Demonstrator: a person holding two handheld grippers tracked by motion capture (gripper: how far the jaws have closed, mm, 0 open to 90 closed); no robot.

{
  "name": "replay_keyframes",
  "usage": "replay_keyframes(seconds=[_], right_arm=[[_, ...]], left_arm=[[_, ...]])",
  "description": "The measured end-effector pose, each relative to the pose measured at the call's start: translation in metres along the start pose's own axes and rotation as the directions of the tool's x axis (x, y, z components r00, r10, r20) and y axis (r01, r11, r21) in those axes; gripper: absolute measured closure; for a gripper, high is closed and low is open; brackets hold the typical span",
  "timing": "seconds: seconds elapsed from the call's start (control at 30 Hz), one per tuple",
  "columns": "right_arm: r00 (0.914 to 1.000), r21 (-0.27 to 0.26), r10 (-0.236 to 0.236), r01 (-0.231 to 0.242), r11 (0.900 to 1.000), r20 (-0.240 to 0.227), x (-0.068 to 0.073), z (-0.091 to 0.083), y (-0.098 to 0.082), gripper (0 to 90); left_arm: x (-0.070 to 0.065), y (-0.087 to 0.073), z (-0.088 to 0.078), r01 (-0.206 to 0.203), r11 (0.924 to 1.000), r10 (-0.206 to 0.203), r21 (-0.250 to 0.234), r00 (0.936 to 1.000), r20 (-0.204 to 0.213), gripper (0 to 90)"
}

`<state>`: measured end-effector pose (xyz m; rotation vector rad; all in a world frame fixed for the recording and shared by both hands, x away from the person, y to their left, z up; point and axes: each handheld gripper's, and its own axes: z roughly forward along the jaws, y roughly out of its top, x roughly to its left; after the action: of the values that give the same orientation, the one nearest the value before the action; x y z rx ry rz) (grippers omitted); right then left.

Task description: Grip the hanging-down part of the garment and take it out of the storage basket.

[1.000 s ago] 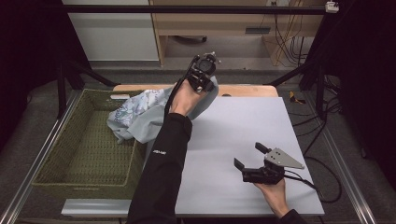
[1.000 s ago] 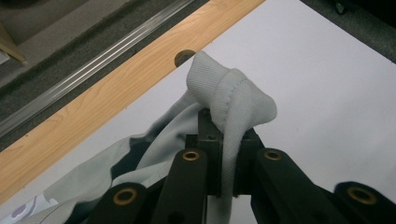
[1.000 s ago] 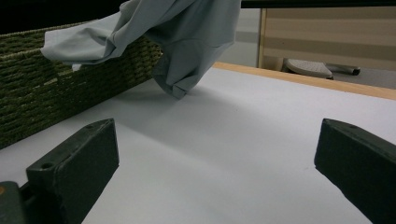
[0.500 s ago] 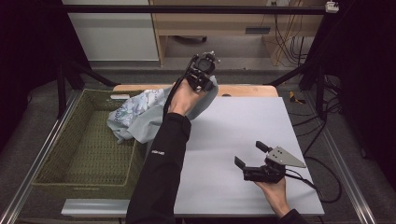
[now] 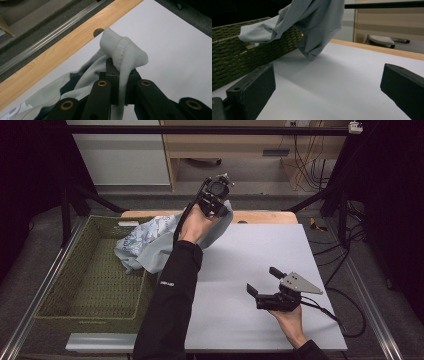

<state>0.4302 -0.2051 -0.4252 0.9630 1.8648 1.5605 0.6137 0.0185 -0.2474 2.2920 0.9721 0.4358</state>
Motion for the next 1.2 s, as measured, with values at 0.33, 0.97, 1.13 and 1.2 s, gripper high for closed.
replay_keyframes(seconds=[0.33,0.97,1.13,1.2], right_arm=[[0.9999,-0.021,0.001,-0.001,1.000,-0.012,0.006,0.013,0.008,0.3],[0.9989,-0.028,-0.021,0.020,0.999,-0.042,0.022,0.058,0.034,0.4],[0.9989,-0.017,-0.013,0.012,1.000,-0.046,0.028,0.075,0.037,0.4],[0.9986,-0.014,-0.026,0.025,1.000,-0.046,0.028,0.076,0.038,0.4]], left_arm=[[0.001,-0.002,-0.003,-0.005,1.0000,0.005,-0.005,1.0000,-0.001,84.7],[0.003,-0.004,-0.011,-0.003,1.0000,0.003,-0.006,1.0000,0.002,84.7],[0.004,-0.006,-0.014,-0.006,1.0000,0.006,-0.005,1.0000,-0.002,84.7],[0.004,-0.006,-0.015,-0.006,1.0000,0.006,-0.004,1.0000,-0.001,84.7]])
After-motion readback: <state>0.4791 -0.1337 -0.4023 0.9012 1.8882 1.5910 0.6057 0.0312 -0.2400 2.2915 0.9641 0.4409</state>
